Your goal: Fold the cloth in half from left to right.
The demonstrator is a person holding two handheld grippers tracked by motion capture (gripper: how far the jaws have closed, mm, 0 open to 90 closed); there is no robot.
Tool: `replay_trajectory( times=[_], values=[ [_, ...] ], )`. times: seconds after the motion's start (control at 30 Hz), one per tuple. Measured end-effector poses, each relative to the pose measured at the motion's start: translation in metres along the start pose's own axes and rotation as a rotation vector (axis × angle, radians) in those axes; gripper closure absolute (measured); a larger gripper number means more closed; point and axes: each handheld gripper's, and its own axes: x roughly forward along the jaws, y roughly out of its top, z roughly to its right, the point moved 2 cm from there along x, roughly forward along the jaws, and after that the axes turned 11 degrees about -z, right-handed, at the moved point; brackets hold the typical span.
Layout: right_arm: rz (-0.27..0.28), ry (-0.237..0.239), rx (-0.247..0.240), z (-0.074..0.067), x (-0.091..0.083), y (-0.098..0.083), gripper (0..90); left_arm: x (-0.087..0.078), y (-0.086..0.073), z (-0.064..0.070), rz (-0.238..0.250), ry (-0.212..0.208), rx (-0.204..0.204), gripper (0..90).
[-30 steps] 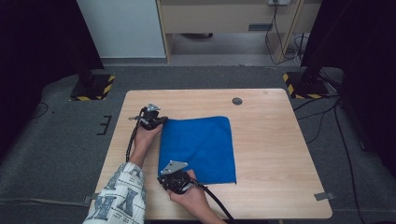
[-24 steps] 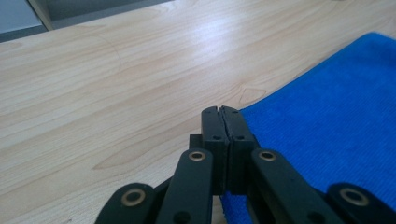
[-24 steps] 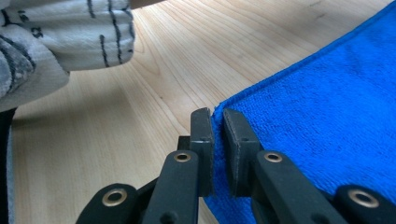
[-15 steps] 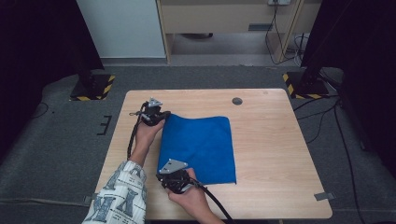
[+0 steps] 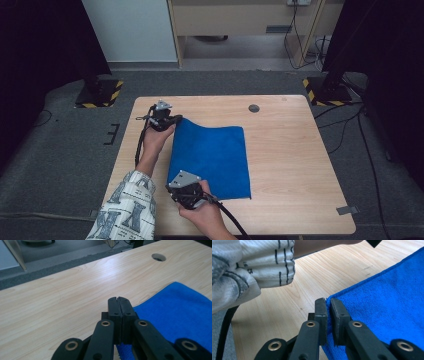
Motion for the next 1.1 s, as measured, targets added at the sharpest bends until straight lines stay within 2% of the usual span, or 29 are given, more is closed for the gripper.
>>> replay_trajectory(
  times=[0.13,0.23,0.33,1.1],
  values=[
    [0.014,-0.007,-0.001,-0.002,-0.004,0.005,84.9,-0.005,0.003,0.000,0.003,-0.002,0.007,89.4],
    [0.030,-0.010,0.003,-0.002,-0.007,0.008,85.3,-0.005,0.003,-0.002,-0.017,-0.001,0.015,89.5],
    [0.038,-0.011,0.002,-0.005,-0.009,0.011,85.7,-0.007,0.003,-0.005,-0.012,-0.003,0.006,89.5],
    [0.056,0.006,-0.008,-0.015,-0.006,0.019,87.3,-0.015,-0.002,-0.016,-0.021,0.006,0.002,89.5]
  ],
)
